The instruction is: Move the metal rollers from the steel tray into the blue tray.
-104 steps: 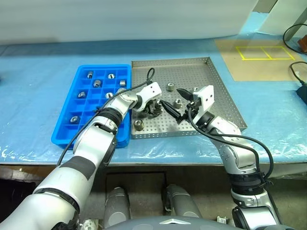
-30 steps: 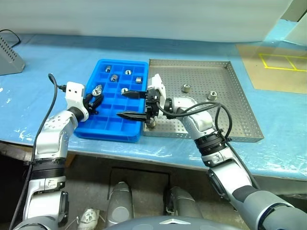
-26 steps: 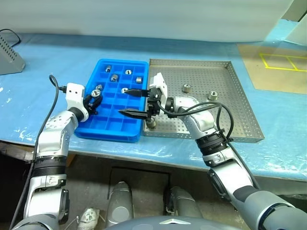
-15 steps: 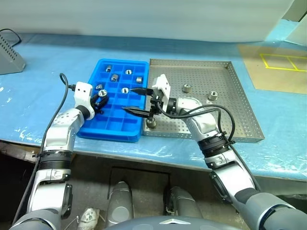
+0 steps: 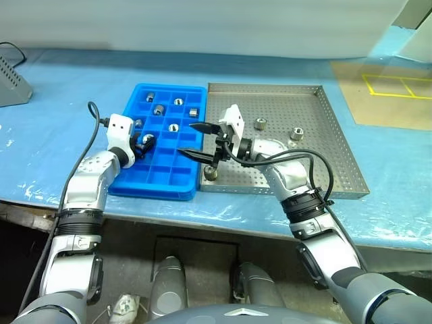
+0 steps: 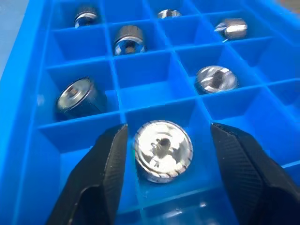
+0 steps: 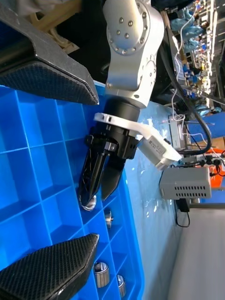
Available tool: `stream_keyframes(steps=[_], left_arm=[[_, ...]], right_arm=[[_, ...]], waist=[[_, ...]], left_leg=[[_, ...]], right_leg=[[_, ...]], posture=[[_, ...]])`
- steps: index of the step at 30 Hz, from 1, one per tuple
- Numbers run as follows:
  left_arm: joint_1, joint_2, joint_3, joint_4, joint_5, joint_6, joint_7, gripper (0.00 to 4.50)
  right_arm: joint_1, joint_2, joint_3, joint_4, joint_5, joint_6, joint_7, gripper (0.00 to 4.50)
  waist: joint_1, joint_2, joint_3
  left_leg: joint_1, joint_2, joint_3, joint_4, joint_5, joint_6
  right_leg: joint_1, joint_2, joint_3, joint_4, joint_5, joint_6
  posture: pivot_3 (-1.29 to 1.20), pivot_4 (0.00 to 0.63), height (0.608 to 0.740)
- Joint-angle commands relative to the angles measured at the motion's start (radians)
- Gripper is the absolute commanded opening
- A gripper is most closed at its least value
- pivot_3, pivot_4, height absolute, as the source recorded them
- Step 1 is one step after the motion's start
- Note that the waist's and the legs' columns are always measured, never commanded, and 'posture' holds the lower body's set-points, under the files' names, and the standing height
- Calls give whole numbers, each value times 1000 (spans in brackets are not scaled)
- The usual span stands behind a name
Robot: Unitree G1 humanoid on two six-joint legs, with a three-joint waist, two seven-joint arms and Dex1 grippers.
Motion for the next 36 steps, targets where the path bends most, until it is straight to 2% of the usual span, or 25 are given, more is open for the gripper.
stream_keyframes(steps=[1, 5, 12, 16, 20, 23, 28, 33, 36], left_arm=[[-35, -6, 21, -175, -109, 64, -49, 2989], [-95, 0, 18, -277, -205, 141, -95, 2989], [-201, 117, -138, -246, -157, 118, -296, 2989], [-311, 209, -260, -118, -82, 44, -499, 2989], [-501, 262, -370, 84, -43, 6, -778, 2989], [-694, 206, -476, 330, 48, -24, -921, 2989], [-870, 90, -620, 650, 223, -117, -1067, 2989], [-935, -5, -671, 867, 347, -235, -1110, 2989], [-964, -40, -702, 934, 350, -263, -1123, 2989]], right_arm=[[-16, -10, -47, -58, 34, 6, -5, 4500], [-30, -46, -98, -64, 61, 36, -4, 4500], [-38, -133, -169, -68, 76, 58, -13, 4500], [-22, -158, -194, -82, 69, 56, -43, 4500], [19, -176, -209, -127, 73, 68, -68, 4500], [66, -187, -220, -180, 73, 76, -98, 4500], [145, -179, -232, -280, 82, 99, -165, 4500], [237, -163, -233, -390, 92, 128, -232, 4500], [291, -157, -235, -446, 95, 139, -272, 4500]], waist=[[-1, 0, 0], [-1, 0, 0], [-9, 0, 0], [-11, 0, 0], [-18, 0, 0], [-21, 0, 0], [-37, 0, 0], [-67, 0, 0], [-82, 0, 0]], left_leg=[[0, 0, 0, 0, 0, 0], [-1, 0, 0, 0, 0, 0], [1, 0, 1, 0, 1, 0], [1, 0, 1, 0, 1, 0], [1, 0, 2, 0, 1, 0], [1, -1, 2, 0, 1, 0], [1, -2, 3, 0, 1, 1], [-1, -3, 2, -1, 1, 1], [-1, -3, 2, 0, 1, 1]], right_leg=[[0, 0, 0, 0, 0, 0], [0, 0, -1, 0, 0, 0], [0, 1, 0, 0, 0, 0], [0, 1, 0, 0, 0, 0], [0, 1, 0, 0, 0, 0], [1, 1, 1, -1, 0, 0], [2, 1, 3, -1, 1, 1], [2, 2, 4, -2, 1, 1], [2, 4, 6, -2, 1, 2]], posture=[[75, 150, 740], [58, 150, 740], [-14, 150, 740], [-61, 150, 740], [-109, 150, 740], [-159, 150, 740], [-246, 150, 740], [-307, 150, 740], [-343, 150, 740]])
